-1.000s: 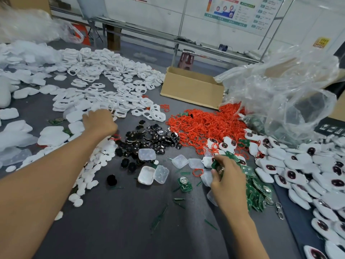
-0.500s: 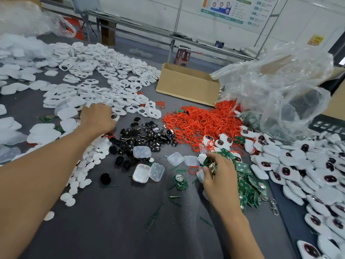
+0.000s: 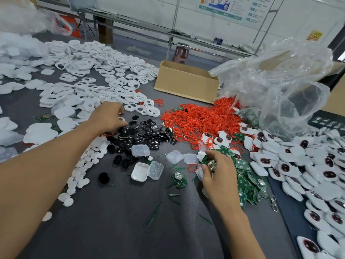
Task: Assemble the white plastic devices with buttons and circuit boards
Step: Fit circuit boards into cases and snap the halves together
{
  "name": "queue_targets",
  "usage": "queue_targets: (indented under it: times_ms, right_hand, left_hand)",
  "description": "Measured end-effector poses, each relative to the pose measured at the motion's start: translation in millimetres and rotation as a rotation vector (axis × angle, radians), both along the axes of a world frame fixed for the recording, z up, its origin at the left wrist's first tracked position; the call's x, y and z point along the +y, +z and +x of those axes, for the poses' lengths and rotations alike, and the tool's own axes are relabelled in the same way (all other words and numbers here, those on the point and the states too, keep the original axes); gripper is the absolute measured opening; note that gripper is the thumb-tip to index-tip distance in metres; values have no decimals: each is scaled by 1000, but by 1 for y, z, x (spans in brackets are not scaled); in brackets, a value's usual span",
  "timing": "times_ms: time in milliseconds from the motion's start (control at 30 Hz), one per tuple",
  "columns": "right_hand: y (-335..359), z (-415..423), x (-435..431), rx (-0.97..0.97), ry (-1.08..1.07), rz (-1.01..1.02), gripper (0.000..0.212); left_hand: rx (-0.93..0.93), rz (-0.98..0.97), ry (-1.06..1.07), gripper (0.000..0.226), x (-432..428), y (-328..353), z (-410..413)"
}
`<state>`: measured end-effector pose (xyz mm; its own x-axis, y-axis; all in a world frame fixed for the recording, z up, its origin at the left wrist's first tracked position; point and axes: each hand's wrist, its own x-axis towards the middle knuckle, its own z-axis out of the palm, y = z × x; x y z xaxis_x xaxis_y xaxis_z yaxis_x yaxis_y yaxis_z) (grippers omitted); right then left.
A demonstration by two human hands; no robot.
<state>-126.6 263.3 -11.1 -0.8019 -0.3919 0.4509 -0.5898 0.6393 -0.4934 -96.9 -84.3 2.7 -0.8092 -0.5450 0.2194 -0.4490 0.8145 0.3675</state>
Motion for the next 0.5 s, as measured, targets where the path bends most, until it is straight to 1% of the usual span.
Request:
queue_targets:
  times_ms: [67,200,300,400,467,500]
  right_hand:
    - [0,0,0,-9,-3,8,37]
    - [1,1,1,-25,-6,46,36]
    - [1,1,2,-48,-19,77,34]
    - [2,1,3,-75,-13,118,36]
    - [1,1,2,-67,-3,133,37]
    - [2,2,1,-45,3,125,36]
  left_hand:
    - [40,47,-53,37,-4,-1,5]
    - [-86,48,-187,39,-10,3,10]
    - [-117,6,-206,40,-11,7,11]
    - [26,108,-141,43,-1,14,15]
    - [224,190,-72,45,15,29,21]
    - [372,298,-27,43,26,38,24]
